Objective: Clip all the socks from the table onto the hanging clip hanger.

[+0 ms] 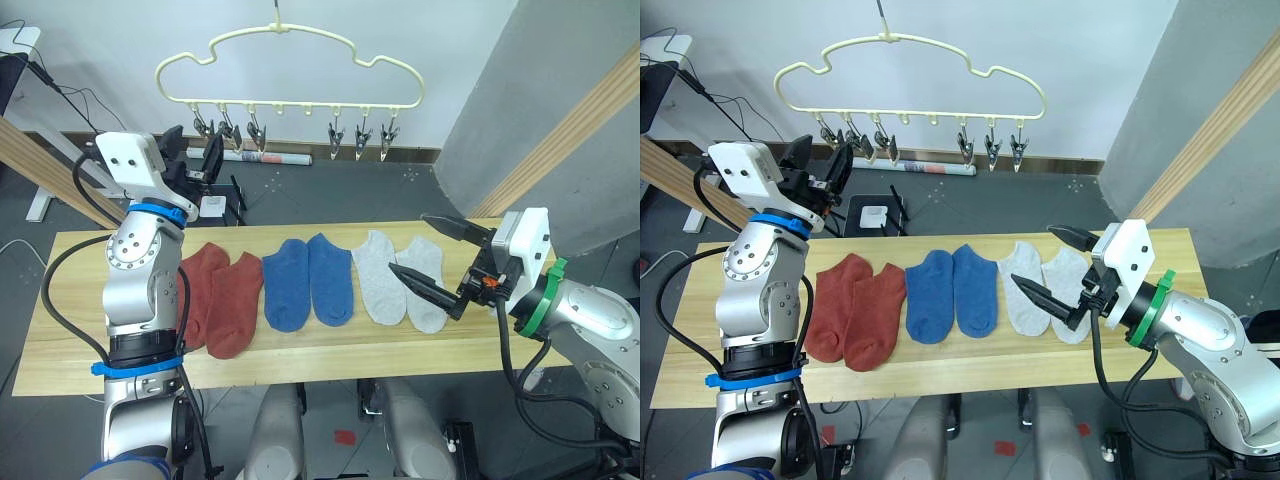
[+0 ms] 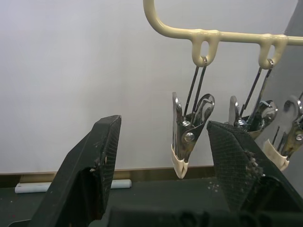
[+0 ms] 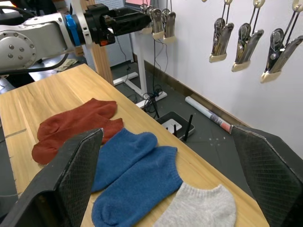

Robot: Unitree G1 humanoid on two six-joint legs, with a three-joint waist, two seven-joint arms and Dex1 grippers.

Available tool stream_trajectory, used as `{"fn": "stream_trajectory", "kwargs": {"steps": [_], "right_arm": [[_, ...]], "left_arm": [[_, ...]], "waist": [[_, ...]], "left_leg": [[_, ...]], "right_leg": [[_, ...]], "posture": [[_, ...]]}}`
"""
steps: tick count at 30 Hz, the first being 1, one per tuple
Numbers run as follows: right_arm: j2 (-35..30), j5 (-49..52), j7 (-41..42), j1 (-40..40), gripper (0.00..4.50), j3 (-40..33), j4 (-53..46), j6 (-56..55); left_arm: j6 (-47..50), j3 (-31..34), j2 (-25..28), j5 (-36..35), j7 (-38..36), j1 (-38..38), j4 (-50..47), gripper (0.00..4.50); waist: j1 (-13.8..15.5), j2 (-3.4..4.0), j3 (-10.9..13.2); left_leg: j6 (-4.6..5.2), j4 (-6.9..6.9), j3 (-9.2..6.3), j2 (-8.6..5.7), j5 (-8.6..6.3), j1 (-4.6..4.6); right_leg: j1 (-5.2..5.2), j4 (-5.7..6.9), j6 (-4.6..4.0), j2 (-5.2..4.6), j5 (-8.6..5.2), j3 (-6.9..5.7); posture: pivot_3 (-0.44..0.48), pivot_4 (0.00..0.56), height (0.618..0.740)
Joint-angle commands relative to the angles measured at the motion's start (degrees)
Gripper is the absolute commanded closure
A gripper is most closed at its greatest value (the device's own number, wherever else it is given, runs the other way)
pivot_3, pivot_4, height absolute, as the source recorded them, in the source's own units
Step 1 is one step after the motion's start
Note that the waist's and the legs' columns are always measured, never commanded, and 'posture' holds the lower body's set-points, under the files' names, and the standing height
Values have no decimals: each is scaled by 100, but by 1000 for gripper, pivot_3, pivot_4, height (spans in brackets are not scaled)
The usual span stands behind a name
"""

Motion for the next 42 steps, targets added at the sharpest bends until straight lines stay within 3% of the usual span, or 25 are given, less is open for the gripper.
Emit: {"fn": "stream_trajectory", "kwargs": {"steps": [1, 40, 42], "right_arm": [[-30, 97, -23, 42, 0, -105, -258, -58], [-73, 153, -50, 77, 0, -104, -269, 41], [-74, 146, -47, 73, 0, -100, -260, 41]], "left_arm": [[-145, 54, -30, -72, -9, -84, -108, 1356], [253, -170, -685, 136, 1181, -144, -988, 1356], [261, -174, -671, 173, 1203, -140, -987, 1736]], "waist": [[1, 0, 2], [-24, -2, 23], [-27, -2, 23]], "left_leg": [[0, 0, 1, 0, 0, 0], [-3, -22, 3, -5, -2, -9], [-3, -23, 3, -5, -2, -10]], "right_leg": [[0, 0, 1, 0, 0, 0], [-3, -31, 27, -6, -7, -1], [-3, -33, 27, -6, -7, -1]], "posture": [[-55, 469, 740], [-57, 468, 740], [-57, 468, 740]]}}
